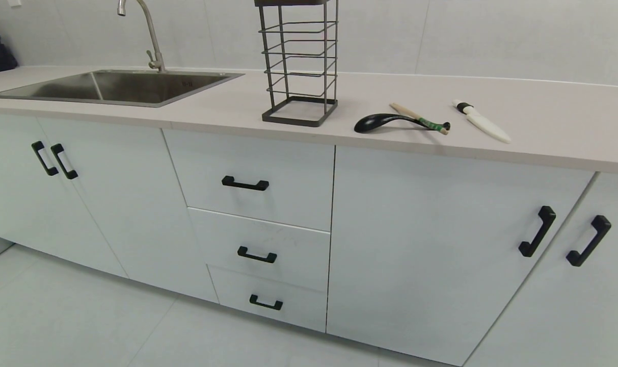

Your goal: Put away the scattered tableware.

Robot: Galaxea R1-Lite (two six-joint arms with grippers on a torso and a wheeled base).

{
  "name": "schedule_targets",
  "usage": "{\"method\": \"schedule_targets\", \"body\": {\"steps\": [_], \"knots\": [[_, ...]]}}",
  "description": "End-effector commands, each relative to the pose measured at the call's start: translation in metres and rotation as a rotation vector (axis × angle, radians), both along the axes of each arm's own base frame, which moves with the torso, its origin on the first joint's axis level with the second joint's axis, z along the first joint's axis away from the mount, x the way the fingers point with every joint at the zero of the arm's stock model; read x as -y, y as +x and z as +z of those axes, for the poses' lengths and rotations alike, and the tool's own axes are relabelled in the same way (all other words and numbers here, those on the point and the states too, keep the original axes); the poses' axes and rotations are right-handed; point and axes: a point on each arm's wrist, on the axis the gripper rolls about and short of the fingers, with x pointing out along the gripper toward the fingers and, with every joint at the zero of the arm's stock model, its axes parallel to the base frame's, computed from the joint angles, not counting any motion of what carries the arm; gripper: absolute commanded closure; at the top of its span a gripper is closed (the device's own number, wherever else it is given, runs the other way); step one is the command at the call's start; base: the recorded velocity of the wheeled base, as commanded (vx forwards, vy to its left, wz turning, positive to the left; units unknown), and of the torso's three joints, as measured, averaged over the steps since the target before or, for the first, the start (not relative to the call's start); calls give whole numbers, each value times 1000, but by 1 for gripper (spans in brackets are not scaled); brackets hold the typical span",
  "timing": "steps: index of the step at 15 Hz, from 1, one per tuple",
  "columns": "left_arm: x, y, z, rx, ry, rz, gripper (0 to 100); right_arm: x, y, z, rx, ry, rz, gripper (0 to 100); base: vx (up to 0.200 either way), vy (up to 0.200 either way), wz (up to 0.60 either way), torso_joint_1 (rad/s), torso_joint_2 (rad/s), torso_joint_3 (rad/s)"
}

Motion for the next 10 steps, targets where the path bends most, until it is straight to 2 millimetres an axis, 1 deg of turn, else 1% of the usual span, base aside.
{"method": "schedule_targets", "body": {"steps": [1, 3, 9, 10], "knots": [[0, 0, 0, 0, 0, 0, 0, 0, 0, 0, -3, 0, 0, 100, 200, 0, 0, -2, -2, 2], [0, 0, 0, 1, -3, 0, 0, 0, 0, 0, -3, 0, 0, 100, 200, 0, 0, -2, 0, 9], [0, 0, 0, 0, 5, -2, 0, 0, 0, 0, -3, 0, 0, 100, 0, 0, 0, 0, 0, 0], [0, 0, 0, -2, 13, -2, 0, 0, 0, 0, -3, -1, 0, 100, 0, 200, 0, 2, -7, 2]]}}
